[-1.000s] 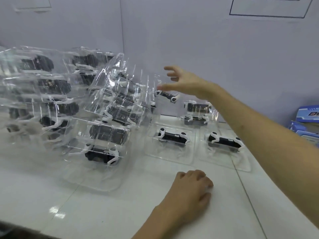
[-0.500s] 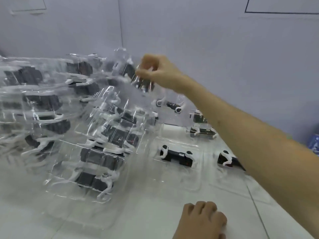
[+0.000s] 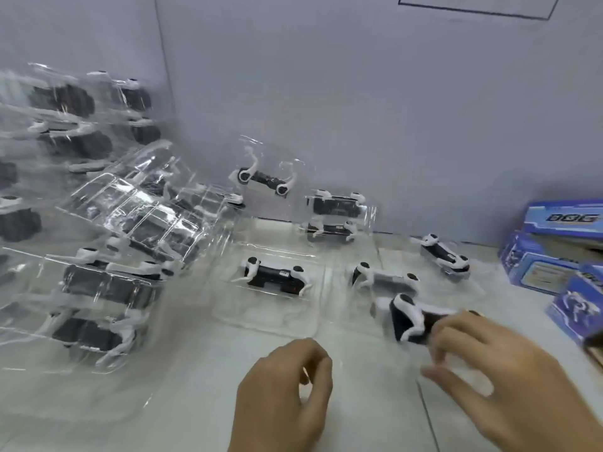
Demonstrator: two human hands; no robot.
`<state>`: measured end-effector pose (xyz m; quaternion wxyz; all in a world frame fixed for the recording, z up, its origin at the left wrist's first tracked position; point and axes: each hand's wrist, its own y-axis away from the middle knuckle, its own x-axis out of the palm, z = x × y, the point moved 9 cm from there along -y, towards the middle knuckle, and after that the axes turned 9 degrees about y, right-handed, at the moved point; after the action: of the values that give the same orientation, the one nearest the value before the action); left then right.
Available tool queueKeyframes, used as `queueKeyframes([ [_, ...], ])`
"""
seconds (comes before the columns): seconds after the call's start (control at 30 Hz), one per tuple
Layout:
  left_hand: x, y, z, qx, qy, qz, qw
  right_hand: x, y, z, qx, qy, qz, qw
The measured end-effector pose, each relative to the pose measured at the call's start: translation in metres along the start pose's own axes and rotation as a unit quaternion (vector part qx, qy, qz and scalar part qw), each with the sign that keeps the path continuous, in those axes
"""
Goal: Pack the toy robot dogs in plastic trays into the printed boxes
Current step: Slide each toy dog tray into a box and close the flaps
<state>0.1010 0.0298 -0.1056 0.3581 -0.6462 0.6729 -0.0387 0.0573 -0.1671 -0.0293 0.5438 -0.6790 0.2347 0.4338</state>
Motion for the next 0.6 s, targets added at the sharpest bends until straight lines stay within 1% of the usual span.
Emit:
queueKeyframes([
  [0.07,0.0,0.002,-0.001,0.024,0.015,-0.01,1.0,0.047,0.012,0.004,-0.006,0.019,0.054,0.998],
  [0.1,0.004,0.003,-0.004,0.047,0.007,0.005,0.999,0.064,0.011,0.005,-0.008,0.027,0.069,0.997],
  [0.13,0.01,0.003,-0.009,0.064,-0.004,0.032,0.997,0.074,0.005,0.002,0.005,0.027,0.084,0.996],
  [0.2,0.025,0.005,-0.006,0.06,-0.044,0.099,0.992,0.085,-0.012,-0.01,0.036,-0.005,0.123,0.992],
  [0.23,0.032,0.007,-0.002,0.055,-0.066,0.131,0.988,0.089,-0.021,-0.014,0.036,-0.017,0.139,0.99],
  [0.3,0.04,0.008,0.003,0.045,-0.087,0.17,0.981,0.097,-0.033,-0.016,0.03,-0.035,0.165,0.985],
  [0.37,0.043,0.008,0.005,0.045,-0.107,0.193,0.974,0.099,-0.039,-0.02,0.042,-0.061,0.194,0.978],
  [0.4,0.043,0.008,0.008,0.04,-0.109,0.196,0.974,0.1,-0.038,-0.022,0.049,-0.08,0.233,0.968],
  [0.43,0.044,0.009,0.01,0.034,-0.115,0.198,0.973,0.1,-0.036,-0.024,0.051,-0.094,0.29,0.951],
  [0.47,0.047,0.011,0.011,0.043,-0.14,0.211,0.966,0.096,-0.036,-0.023,0.046,-0.089,0.349,0.932],
  [0.5,0.05,0.012,0.01,0.057,-0.181,0.225,0.956,0.087,-0.044,-0.022,0.048,-0.066,0.383,0.92],
  [0.53,0.051,0.011,0.01,0.049,-0.192,0.237,0.951,0.076,-0.061,-0.018,0.057,-0.05,0.38,0.922],
  [0.57,0.052,0.01,0.008,0.036,-0.194,0.242,0.95,0.063,-0.087,-0.008,0.064,-0.06,0.337,0.937],
  [0.6,0.052,0.011,0.008,0.02,-0.203,0.25,0.947,0.052,-0.119,0.008,0.065,-0.108,0.262,0.957],
])
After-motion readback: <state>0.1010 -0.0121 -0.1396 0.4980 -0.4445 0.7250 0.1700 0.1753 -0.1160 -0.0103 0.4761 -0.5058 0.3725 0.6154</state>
